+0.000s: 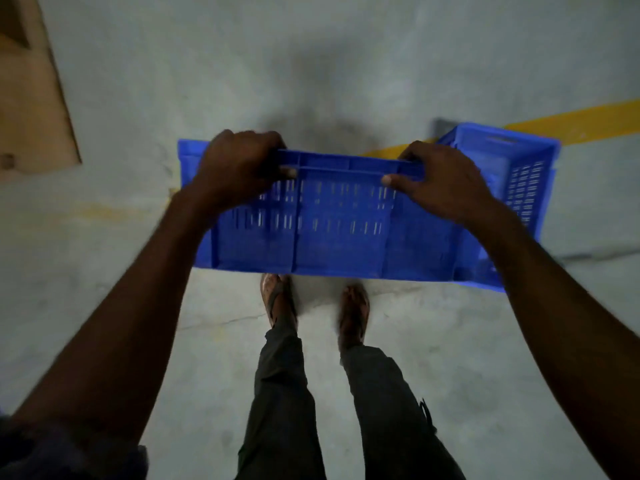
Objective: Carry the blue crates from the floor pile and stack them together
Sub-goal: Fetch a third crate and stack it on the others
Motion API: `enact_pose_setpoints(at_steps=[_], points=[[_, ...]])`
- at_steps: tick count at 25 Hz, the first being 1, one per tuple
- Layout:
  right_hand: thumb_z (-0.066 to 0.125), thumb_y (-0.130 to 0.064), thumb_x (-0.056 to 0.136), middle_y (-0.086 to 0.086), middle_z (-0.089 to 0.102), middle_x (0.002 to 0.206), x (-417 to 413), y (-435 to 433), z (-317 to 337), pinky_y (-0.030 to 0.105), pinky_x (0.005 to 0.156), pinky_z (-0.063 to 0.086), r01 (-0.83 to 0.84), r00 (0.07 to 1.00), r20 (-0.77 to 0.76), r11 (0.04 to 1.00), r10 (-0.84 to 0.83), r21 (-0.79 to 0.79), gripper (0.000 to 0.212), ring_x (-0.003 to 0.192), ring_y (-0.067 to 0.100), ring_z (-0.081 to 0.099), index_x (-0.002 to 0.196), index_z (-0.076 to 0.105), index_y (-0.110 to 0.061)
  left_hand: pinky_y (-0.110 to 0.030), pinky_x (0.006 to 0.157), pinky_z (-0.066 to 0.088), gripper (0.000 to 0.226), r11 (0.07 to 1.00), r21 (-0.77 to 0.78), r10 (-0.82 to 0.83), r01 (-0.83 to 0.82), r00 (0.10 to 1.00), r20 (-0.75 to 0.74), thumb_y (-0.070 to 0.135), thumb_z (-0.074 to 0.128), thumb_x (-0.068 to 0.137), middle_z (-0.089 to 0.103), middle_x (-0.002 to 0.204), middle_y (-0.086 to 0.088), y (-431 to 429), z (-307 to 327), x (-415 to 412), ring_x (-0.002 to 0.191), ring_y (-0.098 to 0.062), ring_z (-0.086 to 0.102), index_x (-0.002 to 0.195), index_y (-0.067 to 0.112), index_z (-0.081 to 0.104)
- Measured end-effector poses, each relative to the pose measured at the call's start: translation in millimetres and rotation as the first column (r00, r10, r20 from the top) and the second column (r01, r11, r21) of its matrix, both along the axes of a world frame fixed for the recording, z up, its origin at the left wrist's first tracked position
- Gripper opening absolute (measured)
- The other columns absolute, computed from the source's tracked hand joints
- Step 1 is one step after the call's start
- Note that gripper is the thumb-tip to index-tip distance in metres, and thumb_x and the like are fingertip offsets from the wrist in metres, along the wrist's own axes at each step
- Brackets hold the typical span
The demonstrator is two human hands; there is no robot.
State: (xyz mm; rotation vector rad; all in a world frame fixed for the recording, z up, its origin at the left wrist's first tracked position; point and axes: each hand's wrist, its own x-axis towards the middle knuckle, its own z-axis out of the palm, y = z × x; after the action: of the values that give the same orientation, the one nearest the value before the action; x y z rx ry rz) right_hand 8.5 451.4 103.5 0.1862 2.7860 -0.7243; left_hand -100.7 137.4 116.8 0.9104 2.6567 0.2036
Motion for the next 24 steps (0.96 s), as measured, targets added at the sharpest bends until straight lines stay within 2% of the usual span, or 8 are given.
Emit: enact_pose_setpoints(at_steps=[4, 8, 11, 13, 15, 18, 21, 24], points=[[0.076, -0.071, 0.057, 0.004, 0.065, 0.111, 10.6, -43.7, 129.8, 0.041, 0.088, 0.044, -0.301, 0.954, 0.009, 0.954, 0.3, 0.008, 0.079, 0.105, 0.029, 0.058, 0.119, 0.054, -0.027, -0.037, 0.067, 0.042, 0.053, 0.994, -0.009, 0.112, -0.113, 0.994, -0.016, 0.077, 0.042, 0.082, 0.068, 0.079, -0.005, -83.5, 159.7, 53.9, 0.082, -0.034, 0.067, 0.102, 0.029, 0.053], [0.084, -0.063, 0.054, 0.009, 0.066, 0.114, 20.7, -127.4, 213.6, 0.041, 0.087, 0.043, -0.454, 0.891, 0.003, 0.891, 0.454, 0.02, 0.082, 0.107, 0.031, 0.058, 0.118, 0.056, -0.021, -0.037, 0.066, 0.044, 0.059, 0.965, -0.043, 0.258, -0.259, 0.966, -0.033, 0.082, 0.036, 0.078, 0.059, 0.076, 0.005, -163.1, 260.4, 132.8, 0.085, -0.032, 0.068, 0.101, 0.029, 0.05], [0.076, -0.065, 0.06, 0.006, 0.06, 0.121, 42.1, -199.2, 260.4, 0.044, 0.096, 0.035, -0.487, 0.839, -0.222, 0.867, 0.497, 0.104, 0.082, 0.114, 0.032, 0.051, 0.127, 0.055, -0.022, -0.036, 0.066, 0.046, 0.057, 0.908, 0.032, 0.418, -0.418, 0.899, -0.132, 0.08, 0.039, 0.078, 0.064, 0.082, 0.004, -236.3, 312.9, 199.7, 0.085, -0.03, 0.067, 0.104, 0.031, 0.052], [0.068, -0.063, 0.063, 0.006, 0.053, 0.133, 69.6, -255.7, 288.2, 0.046, 0.102, 0.032, -0.473, 0.744, -0.46, 0.869, 0.484, 0.148, 0.086, 0.122, 0.032, 0.047, 0.135, 0.051, -0.021, -0.035, 0.066, 0.046, 0.058, 0.852, 0.085, 0.522, -0.517, 0.824, -0.222, 0.08, 0.039, 0.079, 0.067, 0.086, 0.002, -288.3, 343.1, 245.5, 0.085, -0.03, 0.067, 0.106, 0.031, 0.054], [0.063, -0.062, 0.071, 0.008, 0.041, 0.149, 107.1, -321.2, 309.5, 0.049, 0.108, 0.03, -0.523, 0.644, -0.589, 0.843, 0.489, 0.127, 0.086, 0.133, 0.033, 0.039, 0.143, 0.045, -0.02, -0.036, 0.064, 0.045, 0.059, 0.773, 0.134, 0.628, -0.62, 0.718, -0.3, 0.081, 0.041, 0.08, 0.066, 0.081, 0.001, -341.8, 371.3, 291.1, 0.082, -0.03, 0.067, 0.105, 0.029, 0.054], [0.057, -0.065, 0.079, 0.007, 0.037, 0.152, 179.7, -423.9, 318.0, 0.048, 0.108, 0.036, -0.616, 0.623, -0.584, 0.786, 0.52, 0.043, 0.088, 0.133, 0.03, 0.036, 0.149, 0.036, -0.016, -0.035, 0.061, 0.04, 0.052, 0.64, 0.238, 0.748, -0.731, 0.521, -0.412, 0.071, 0.048, 0.084, 0.065, 0.077, -0.002, -415.2, 402.4, 362.2, 0.079, -0.032, 0.066, 0.099, 0.022, 0.057], [0.068, -0.055, 0.078, 0.007, 0.037, 0.148, 225.8, -515.0, 337.1, 0.05, 0.105, 0.039, -0.627, 0.629, -0.631, 0.776, 0.454, -0.068, 0.085, 0.13, 0.03, 0.036, 0.148, 0.036, -0.018, -0.037, 0.066, 0.032, 0.046, 0.565, 0.296, 0.754, -0.77, 0.337, -0.564, 0.065, 0.048, 0.087, 0.068, 0.078, -0.004, -475.7, 419.5, 430.2, 0.081, -0.031, 0.066, 0.095, 0.022, 0.06], [0.082, -0.05, 0.061, 0.008, 0.019, 0.16, 235.7, -598.6, 383.6, 0.046, 0.114, 0.025, -0.679, 0.419, -0.715, 0.716, 0.56, 0.163, 0.114, 0.145, 0.03, 0.021, 0.154, 0.023, -0.019, -0.039, 0.073, 0.032, 0.041, 0.523, 0.303, 0.722, -0.796, 0.225, -0.654, 0.061, 0.051, 0.088, 0.069, 0.088, 0.002, -526.0, 426.6, 504.8, 0.086, -0.026, 0.063, 0.105, 0.026, 0.063]])
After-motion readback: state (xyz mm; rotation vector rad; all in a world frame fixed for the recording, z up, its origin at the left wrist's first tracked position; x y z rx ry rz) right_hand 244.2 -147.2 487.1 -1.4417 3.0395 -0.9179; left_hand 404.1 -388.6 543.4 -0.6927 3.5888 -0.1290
